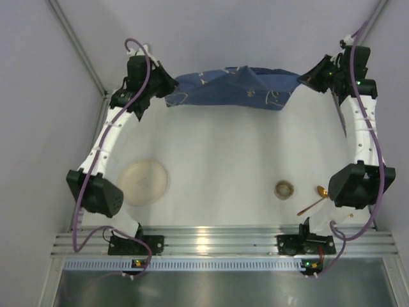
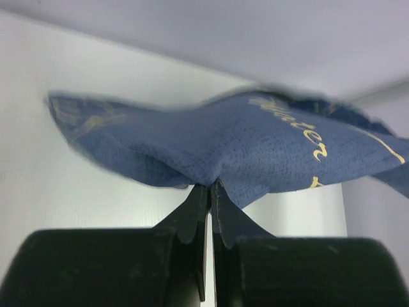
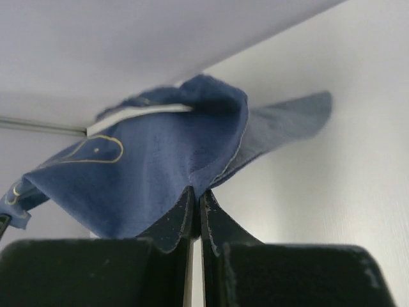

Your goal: Set the dinner table for one person

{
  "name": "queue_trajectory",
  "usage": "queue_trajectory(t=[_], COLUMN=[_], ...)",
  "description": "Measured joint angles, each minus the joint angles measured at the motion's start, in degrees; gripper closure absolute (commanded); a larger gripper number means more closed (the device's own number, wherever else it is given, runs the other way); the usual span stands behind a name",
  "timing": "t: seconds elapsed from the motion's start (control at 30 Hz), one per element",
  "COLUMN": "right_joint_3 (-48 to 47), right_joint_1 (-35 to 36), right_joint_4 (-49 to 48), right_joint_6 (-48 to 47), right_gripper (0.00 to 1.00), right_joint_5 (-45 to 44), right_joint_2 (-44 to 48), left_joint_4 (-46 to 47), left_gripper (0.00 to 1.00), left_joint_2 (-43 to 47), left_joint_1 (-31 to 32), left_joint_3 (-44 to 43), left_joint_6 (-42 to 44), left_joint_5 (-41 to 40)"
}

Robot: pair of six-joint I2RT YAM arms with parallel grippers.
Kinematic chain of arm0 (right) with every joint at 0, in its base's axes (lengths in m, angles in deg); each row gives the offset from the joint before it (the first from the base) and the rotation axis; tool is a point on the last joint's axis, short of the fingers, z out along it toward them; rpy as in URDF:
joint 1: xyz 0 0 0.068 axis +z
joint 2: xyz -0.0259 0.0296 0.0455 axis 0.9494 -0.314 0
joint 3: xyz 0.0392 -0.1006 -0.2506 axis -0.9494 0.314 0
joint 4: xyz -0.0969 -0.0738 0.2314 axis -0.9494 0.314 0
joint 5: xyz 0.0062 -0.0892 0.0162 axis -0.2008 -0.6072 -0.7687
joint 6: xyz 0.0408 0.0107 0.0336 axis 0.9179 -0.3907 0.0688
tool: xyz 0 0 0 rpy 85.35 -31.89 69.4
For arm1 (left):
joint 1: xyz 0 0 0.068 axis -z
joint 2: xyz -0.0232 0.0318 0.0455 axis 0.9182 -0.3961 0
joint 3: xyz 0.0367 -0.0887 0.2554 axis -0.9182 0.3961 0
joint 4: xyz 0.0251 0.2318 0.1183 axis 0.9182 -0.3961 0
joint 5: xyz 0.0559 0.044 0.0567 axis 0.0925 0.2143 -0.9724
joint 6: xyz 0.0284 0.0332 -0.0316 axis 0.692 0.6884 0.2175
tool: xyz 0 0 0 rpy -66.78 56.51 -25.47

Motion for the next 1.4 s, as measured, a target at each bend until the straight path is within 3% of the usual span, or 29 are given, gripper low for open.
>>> queue_trajectory(t=[0.13, 0.27, 0.43, 0.63, 0.8, 0.97, 1.17, 1.3, 1.4], right_joint_3=[20.9, 42.1, 62.5, 68.3, 59.1, 35.8, 8.4, 2.7, 3.6], right_joint_1=[2.6, 4.8, 4.5, 4.4, 4.4, 3.9, -2.0, -6.6, -7.5], right_joint_4=[-3.7, -7.1, -8.1, -7.0, -5.4, -6.4, -11.9, -15.1, -18.1], right_joint_6=[-2.1, -2.8, -3.7, -4.1, -4.0, -2.5, 8.8, 17.2, 24.0], right_gripper=[1.00, 1.00, 1.00, 1.00, 1.00, 1.00, 1.00, 1.00, 1.00], right_joint_5=[-2.6, -4.2, -7.5, -7.3, -2.1, 5.8, 12.4, 13.9, 16.2], right_joint_2=[14.5, 24.1, 21.6, 14.0, 11.6, 11.1, 10.5, 9.1, 7.1], left_joint_4=[7.9, 8.8, 6.5, -1.0, -3.5, -2.4, 0.3, 1.4, 2.9], left_gripper=[1.00, 1.00, 1.00, 1.00, 1.00, 1.00, 1.00, 1.00, 1.00], left_joint_2=[18.6, 27.8, 24.6, 14.8, 14.4, 14.3, 12.7, 8.9, 7.1], left_joint_1=[0.8, 0.7, -0.2, -1.2, -1.2, -1.2, -1.3, -1.7, -1.9], left_joint_3=[26.0, 43.2, 58.2, 59.2, 50.2, 27.9, 0.3, -13.7, -16.1], left_joint_6=[0.4, 0.4, 0.1, 0.1, 0.1, 0.1, 0.0, -0.3, -1.4], left_joint_5=[2.7, 3.4, 3.1, 3.0, 5.4, 7.5, 5.1, 3.8, 3.8])
